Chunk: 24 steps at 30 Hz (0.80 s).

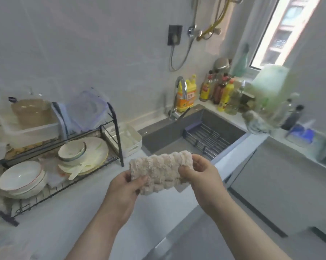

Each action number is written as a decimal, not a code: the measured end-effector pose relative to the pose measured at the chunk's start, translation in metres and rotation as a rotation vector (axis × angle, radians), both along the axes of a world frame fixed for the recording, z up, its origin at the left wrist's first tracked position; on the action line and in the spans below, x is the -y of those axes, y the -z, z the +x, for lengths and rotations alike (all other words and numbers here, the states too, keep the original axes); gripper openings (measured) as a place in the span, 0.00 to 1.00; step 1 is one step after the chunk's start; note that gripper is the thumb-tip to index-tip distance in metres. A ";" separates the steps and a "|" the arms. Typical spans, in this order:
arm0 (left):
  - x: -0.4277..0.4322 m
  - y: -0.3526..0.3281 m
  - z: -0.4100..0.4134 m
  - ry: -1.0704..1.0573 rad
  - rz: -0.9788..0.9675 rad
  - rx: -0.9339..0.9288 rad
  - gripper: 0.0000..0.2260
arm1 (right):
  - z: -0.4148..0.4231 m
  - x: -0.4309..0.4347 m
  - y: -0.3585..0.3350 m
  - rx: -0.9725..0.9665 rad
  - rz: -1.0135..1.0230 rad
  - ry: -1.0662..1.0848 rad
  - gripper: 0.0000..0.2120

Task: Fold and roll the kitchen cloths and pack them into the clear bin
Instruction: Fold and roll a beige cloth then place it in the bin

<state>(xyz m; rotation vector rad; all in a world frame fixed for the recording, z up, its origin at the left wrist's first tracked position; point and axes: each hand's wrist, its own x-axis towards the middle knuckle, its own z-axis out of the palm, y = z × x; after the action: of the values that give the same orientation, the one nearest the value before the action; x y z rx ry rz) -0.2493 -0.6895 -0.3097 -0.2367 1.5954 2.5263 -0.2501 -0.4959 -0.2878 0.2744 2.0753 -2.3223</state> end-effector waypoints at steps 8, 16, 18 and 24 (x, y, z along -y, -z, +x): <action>-0.212 -0.052 -0.045 0.422 -0.020 -0.107 0.12 | 0.032 -0.194 -0.039 -0.137 -0.087 0.356 0.14; -0.449 -0.066 -0.064 0.714 0.015 -0.129 0.16 | 0.054 -0.406 -0.045 -0.170 -0.139 0.623 0.12; -0.496 -0.064 -0.064 0.758 0.021 -0.113 0.16 | 0.059 -0.451 -0.047 -0.143 -0.144 0.631 0.14; -0.606 -0.069 -0.072 0.901 0.054 -0.113 0.20 | 0.053 -0.551 -0.050 -0.050 -0.162 0.763 0.14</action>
<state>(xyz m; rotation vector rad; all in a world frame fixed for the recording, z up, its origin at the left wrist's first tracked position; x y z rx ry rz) -0.3209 -0.0833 -0.2405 0.5249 1.2451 1.8740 -0.1971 0.0546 -0.2380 1.1939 2.0158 -2.8716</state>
